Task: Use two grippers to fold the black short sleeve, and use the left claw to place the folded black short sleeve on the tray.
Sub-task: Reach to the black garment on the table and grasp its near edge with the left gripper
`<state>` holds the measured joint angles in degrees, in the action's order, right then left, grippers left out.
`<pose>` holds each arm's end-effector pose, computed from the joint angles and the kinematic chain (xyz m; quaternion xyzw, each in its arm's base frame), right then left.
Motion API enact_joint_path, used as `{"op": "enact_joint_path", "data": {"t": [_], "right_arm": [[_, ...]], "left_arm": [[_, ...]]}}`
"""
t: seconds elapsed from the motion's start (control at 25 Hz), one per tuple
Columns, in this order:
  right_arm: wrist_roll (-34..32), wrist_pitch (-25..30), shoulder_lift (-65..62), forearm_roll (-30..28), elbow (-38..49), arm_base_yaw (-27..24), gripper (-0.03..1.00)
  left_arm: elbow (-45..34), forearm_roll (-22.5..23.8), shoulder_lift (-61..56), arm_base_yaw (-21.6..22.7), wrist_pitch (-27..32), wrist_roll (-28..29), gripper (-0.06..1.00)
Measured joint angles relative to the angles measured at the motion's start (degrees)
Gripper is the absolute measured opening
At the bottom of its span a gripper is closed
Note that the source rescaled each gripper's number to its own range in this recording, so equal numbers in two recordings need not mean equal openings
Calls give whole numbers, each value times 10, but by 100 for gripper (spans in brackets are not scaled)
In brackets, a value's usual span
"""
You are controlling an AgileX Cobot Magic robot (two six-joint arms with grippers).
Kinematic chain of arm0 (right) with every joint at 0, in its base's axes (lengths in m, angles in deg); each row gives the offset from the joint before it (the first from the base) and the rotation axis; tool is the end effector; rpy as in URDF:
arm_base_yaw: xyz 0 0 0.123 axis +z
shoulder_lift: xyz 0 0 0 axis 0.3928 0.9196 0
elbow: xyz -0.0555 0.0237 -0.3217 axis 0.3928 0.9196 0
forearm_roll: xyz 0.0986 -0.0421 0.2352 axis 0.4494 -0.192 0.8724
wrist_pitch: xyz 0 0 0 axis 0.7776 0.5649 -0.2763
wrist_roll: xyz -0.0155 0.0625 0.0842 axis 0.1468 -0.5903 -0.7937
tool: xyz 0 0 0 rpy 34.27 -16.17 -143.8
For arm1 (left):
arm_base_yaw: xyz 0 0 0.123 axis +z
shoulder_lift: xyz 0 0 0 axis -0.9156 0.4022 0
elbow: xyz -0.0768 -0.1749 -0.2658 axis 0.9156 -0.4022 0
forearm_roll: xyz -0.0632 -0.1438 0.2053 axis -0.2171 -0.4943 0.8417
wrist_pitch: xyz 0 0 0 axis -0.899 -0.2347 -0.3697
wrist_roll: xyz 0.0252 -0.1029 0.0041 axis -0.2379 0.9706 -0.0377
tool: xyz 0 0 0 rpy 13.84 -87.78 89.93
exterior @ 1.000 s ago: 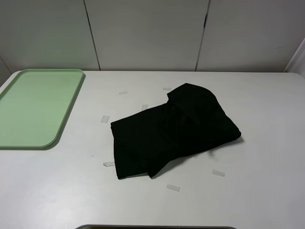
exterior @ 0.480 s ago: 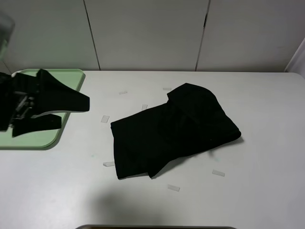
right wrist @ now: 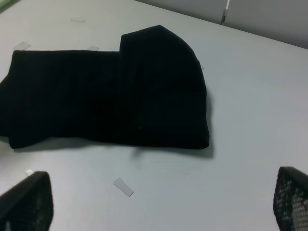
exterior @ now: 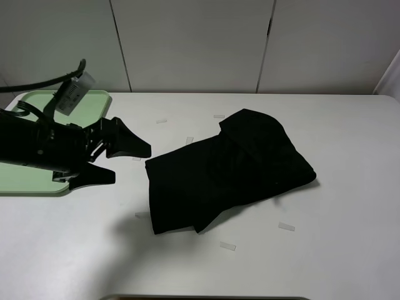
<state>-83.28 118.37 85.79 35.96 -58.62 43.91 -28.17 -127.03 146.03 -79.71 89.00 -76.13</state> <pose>-0.0261 -0.0073 0.2739 -0.1998 0.8225 0.0795 0.5265 0.2245 -0.1018 0.1843 -0.0591 0.9285 -0.3090 0.1975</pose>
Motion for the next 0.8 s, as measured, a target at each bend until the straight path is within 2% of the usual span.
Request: {"op": "enact_joint_path", "data": {"t": [0.16, 0.24, 0.4, 0.8], "right_arm": [[0, 0, 0, 0, 0, 0, 100], [0, 0, 0, 0, 0, 0, 100], [0, 0, 0, 0, 0, 0, 100], [0, 0, 0, 0, 0, 0, 100]], "left_arm": [[1, -106, 72, 0, 17, -102, 99], [1, -137, 105, 0, 29, -147, 99], [5, -152, 158, 0, 33, -170, 99], [46, -155, 217, -4, 20, -188, 99]]}}
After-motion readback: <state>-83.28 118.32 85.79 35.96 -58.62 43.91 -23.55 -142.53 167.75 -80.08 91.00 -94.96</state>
